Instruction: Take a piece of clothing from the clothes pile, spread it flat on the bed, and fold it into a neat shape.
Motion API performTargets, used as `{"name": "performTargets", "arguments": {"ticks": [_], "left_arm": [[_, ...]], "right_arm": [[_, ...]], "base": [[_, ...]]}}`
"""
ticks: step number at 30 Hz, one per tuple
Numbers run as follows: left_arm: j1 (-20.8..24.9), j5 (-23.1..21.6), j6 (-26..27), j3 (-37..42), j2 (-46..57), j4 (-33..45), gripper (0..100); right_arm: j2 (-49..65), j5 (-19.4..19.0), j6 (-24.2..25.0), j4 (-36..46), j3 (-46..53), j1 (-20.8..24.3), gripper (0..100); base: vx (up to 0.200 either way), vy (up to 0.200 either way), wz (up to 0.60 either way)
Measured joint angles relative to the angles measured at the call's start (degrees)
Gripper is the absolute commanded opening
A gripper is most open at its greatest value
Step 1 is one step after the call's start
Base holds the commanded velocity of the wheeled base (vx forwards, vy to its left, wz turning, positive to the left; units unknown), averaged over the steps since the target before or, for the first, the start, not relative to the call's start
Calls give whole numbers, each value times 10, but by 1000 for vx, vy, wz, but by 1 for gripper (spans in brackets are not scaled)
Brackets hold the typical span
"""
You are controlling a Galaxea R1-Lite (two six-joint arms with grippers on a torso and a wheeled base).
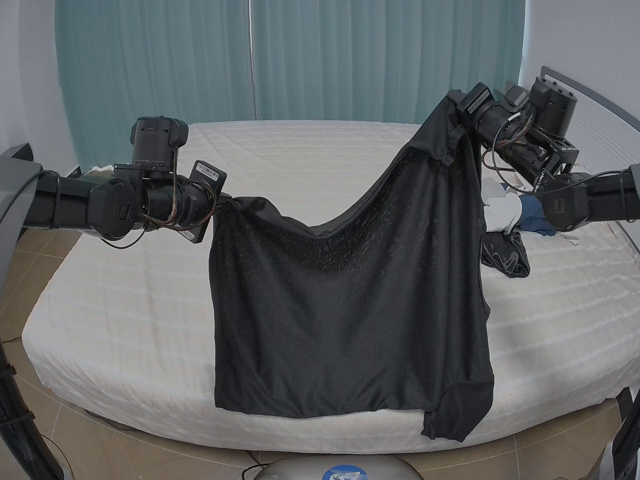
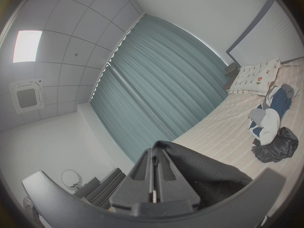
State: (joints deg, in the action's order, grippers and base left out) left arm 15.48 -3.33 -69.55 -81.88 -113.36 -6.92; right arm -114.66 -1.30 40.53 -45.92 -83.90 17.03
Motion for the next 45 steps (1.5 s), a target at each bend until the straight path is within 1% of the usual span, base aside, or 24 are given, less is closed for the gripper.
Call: {"name": "performTargets", "arguments": {"ticks": [6, 12, 19, 20, 24, 28, 33, 35, 40, 45], "left_arm": [[-7, -2, 0, -32, -49, 0, 0], [-26, 0, -1, -89, -102, 0, 0], [-39, 7, -5, -163, -172, 1, 0], [-41, 7, -6, -174, -184, 1, 100], [-45, 9, -10, -222, -226, 4, 100], [-48, 18, -29, -261, -265, 7, 100], [-55, 41, -39, -284, -299, 9, 100], [-60, 44, -40, -287, -308, 15, 100], [-69, 45, -39, -289, -316, 39, 100], [-74, 38, -34, -275, -308, 70, 100]], "right_arm": [[-42, 10, 0, -5, -9, 0, 0], [-90, 41, -1, -6, -40, -5, 0], [-157, 79, -5, -4, -119, -7, 0], [-167, 83, -8, -3, -130, -7, 100], [-204, 88, -18, -1, -162, -8, 100], [-248, 89, -31, 0, -183, -9, 100], [-306, 92, -47, 6, -196, -15, 100], [-324, 97, -60, 16, -196, -21, 100], [-340, 107, -76, 25, -160, -37, 100], [-327, 96, -80, 26, -86, -51, 100]], "base": [[0, 0, 0], [0, 0, 0], [0, 0, 0], [0, 0, 0], [0, 0, 0], [0, 0, 0], [0, 0, 0], [0, 0, 0], [0, 0, 0], [0, 0, 0]]}}
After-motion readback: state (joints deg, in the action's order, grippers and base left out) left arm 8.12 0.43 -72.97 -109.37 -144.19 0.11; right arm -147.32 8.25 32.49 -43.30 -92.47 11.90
